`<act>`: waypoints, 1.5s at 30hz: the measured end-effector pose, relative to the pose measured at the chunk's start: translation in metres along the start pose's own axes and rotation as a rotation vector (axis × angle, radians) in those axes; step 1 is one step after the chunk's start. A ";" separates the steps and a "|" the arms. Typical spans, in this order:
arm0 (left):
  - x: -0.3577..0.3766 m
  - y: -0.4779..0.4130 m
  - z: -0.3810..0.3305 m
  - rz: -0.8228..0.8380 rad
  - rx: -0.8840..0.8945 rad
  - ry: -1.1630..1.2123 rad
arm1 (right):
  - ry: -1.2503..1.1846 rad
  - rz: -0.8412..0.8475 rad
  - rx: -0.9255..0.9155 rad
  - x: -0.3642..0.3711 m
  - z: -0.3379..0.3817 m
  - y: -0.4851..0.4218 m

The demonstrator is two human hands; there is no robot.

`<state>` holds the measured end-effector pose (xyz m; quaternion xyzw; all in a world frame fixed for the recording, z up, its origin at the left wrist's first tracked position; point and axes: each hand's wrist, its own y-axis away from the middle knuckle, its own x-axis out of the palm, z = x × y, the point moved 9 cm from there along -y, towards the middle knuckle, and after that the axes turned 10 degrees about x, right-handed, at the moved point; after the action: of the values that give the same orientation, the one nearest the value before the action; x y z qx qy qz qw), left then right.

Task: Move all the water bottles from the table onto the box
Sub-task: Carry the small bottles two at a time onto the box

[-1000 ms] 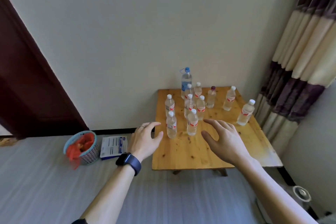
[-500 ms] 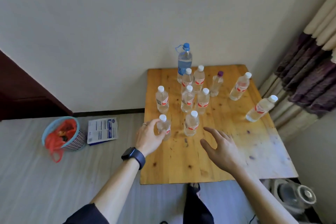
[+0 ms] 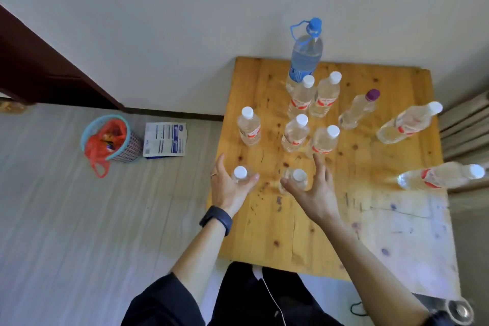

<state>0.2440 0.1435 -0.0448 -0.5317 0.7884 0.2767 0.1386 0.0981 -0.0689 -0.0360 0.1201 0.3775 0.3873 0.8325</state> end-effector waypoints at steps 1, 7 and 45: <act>0.006 -0.006 0.005 0.022 -0.015 -0.009 | 0.025 0.025 0.018 0.005 -0.004 -0.010; 0.027 -0.027 0.026 0.062 -0.055 0.011 | 0.120 0.164 0.138 0.034 -0.035 -0.039; 0.036 0.027 0.048 0.347 0.175 -0.039 | 0.062 0.032 -0.004 0.074 -0.062 0.044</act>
<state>0.2008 0.1515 -0.0944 -0.3685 0.8863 0.2372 0.1499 0.0599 0.0092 -0.0970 0.1124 0.4002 0.4051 0.8143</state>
